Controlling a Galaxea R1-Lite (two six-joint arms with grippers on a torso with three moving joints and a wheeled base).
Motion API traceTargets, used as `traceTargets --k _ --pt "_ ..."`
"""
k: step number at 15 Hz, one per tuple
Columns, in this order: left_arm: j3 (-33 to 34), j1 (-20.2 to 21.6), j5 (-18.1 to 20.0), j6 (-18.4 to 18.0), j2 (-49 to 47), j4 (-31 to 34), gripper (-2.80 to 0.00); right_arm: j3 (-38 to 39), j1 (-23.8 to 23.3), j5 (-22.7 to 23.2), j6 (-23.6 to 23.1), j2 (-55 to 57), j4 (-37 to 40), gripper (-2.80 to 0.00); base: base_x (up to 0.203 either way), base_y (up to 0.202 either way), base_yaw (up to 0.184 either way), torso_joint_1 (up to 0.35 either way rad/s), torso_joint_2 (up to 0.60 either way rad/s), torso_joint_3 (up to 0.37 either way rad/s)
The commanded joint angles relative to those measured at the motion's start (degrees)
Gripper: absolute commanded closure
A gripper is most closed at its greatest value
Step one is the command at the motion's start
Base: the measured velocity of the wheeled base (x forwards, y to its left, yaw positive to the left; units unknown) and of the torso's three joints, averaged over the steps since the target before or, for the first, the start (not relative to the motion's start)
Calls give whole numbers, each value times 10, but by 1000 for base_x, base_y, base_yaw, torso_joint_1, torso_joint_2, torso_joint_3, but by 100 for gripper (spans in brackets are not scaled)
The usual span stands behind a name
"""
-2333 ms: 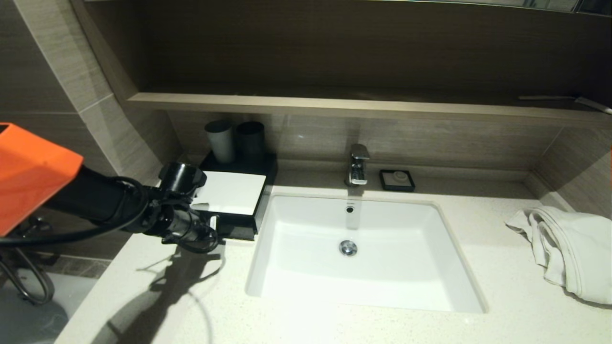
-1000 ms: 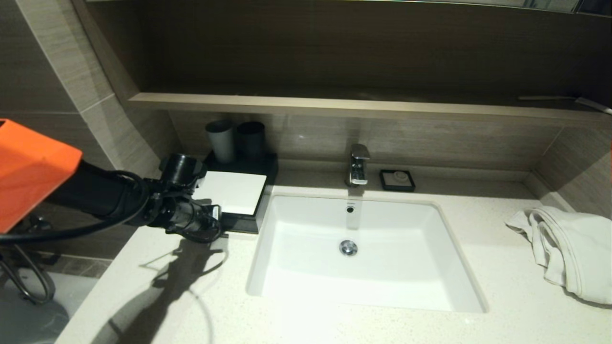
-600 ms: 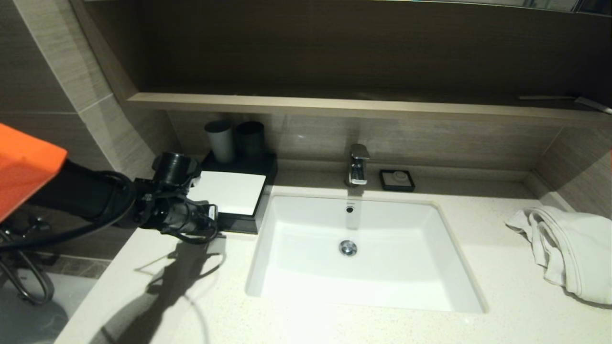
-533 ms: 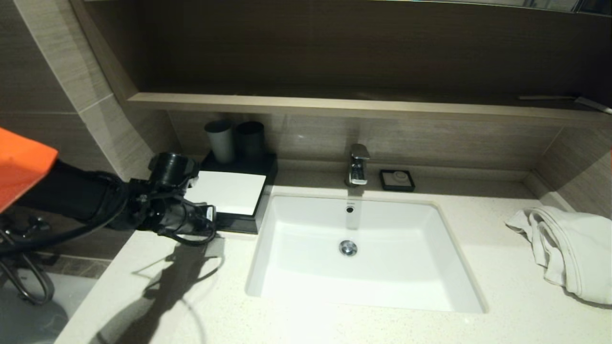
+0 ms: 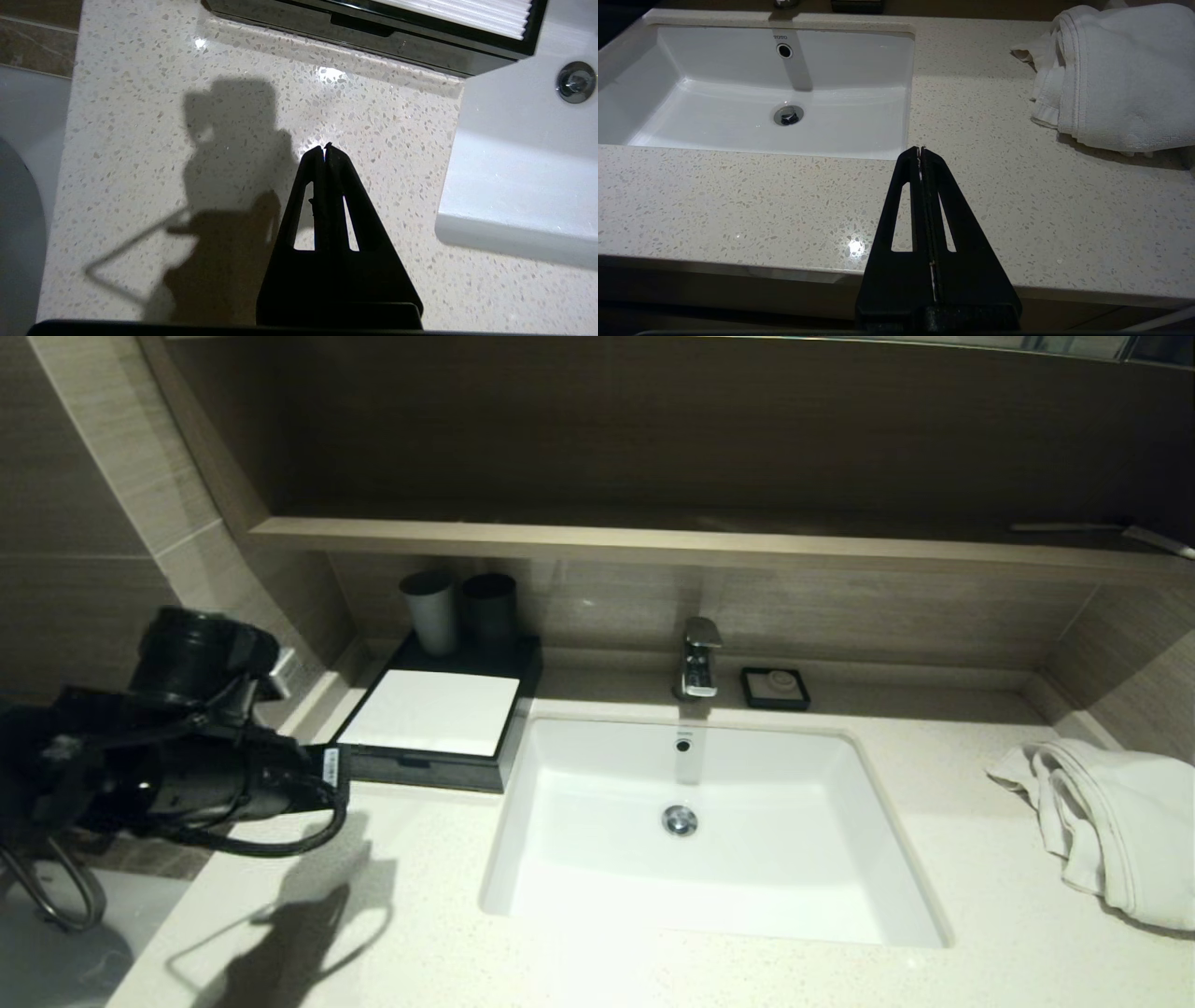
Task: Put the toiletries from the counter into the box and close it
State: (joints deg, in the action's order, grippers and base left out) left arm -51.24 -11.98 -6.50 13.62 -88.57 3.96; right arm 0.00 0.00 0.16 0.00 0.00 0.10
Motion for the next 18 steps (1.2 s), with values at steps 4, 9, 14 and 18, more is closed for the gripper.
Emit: traceTargets --k 4,9,14,18 --pt "64 14 -1 0 234 15 0 0 0 0 0 0 0 0 0 0 0 0 0 0" --pt "145 70 -2 -47 469 23 0 0 0 0 0 1 0 0 0 0 0 0 0 0" --pt "199 76 -2 -76 628 80 0 0 0 0 0 1 0 0 0 0 0 0 0 0" --pt "224 76 -16 -105 726 127 0 0 0 0 0 0 0 0 0 0 0 0 0 0"
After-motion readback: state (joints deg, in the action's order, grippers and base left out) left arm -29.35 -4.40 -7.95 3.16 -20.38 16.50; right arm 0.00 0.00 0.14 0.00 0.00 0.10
